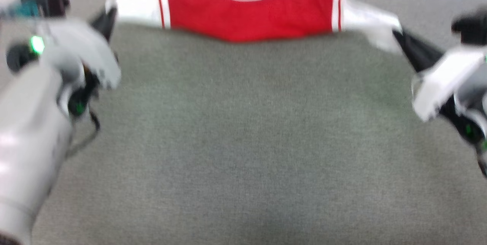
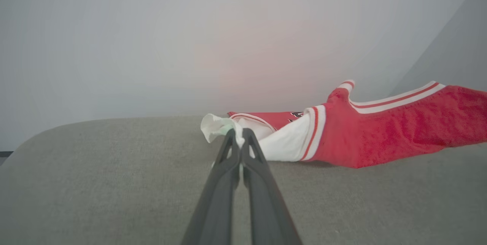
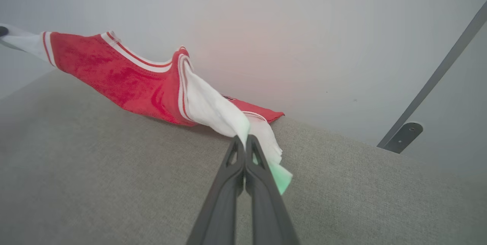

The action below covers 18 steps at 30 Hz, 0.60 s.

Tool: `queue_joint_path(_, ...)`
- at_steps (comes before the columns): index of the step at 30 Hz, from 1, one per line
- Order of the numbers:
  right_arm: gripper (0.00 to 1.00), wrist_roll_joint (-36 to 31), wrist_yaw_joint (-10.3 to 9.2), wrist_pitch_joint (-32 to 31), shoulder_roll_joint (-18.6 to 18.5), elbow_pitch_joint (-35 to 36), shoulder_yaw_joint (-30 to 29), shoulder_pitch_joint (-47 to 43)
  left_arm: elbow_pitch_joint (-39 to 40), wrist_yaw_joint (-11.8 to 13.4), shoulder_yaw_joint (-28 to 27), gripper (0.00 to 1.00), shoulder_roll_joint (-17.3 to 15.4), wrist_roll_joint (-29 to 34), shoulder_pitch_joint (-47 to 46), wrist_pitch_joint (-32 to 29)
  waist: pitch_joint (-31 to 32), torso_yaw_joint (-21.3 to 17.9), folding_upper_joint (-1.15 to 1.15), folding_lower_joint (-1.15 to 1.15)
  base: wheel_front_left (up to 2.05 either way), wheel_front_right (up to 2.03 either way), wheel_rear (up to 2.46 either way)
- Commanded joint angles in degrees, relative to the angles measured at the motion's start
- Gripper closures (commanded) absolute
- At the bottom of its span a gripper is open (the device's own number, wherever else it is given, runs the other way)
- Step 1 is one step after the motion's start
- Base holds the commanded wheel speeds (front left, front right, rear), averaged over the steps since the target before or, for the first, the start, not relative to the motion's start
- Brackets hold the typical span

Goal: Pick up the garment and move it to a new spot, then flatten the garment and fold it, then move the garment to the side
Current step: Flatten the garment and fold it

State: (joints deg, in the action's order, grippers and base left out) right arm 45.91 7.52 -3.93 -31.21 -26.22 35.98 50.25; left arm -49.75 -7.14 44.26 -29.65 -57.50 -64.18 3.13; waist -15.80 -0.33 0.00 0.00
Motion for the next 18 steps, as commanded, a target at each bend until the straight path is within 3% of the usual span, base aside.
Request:
queue_joint_path(1,1.0,0.8,-0.06,-0.3,-0.9,1.7,0.2,-2.5,1.4,0.6,0.0,1.0,-0.9,-0.2,2.6,0.6,4.9,0.7,0.0,0.0,0.0,0.0,0.0)
queue_joint_path(4,1.0,2.8,-0.06,-1.8,-4.0,6.4,-1.5,-11.1,8.4,3.7,-0.7,1.0,-4.7,-2.1,12.8,1.4,6.5,0.8,0.0,0.0,0.0,0.0,0.0)
queue_joint_path(8,1.0,3.6,-0.06,-3.4,-5.7,9.2,-3.1,-17.0,14.7,6.5,-1.2,1.0,-7.1,-4.3,20.8,1.7,7.0,0.7,0.0,0.0,0.0,0.0,0.0)
queue_joint_path(18,1.0,3.5,-0.06,-7.6,-6.2,14.9,-10.7,-35.3,35.6,16.6,-2.2,1.0,-12.2,-10.3,42.3,3.2,6.8,1.1,0.0,0.0,0.0,0.0,0.0)
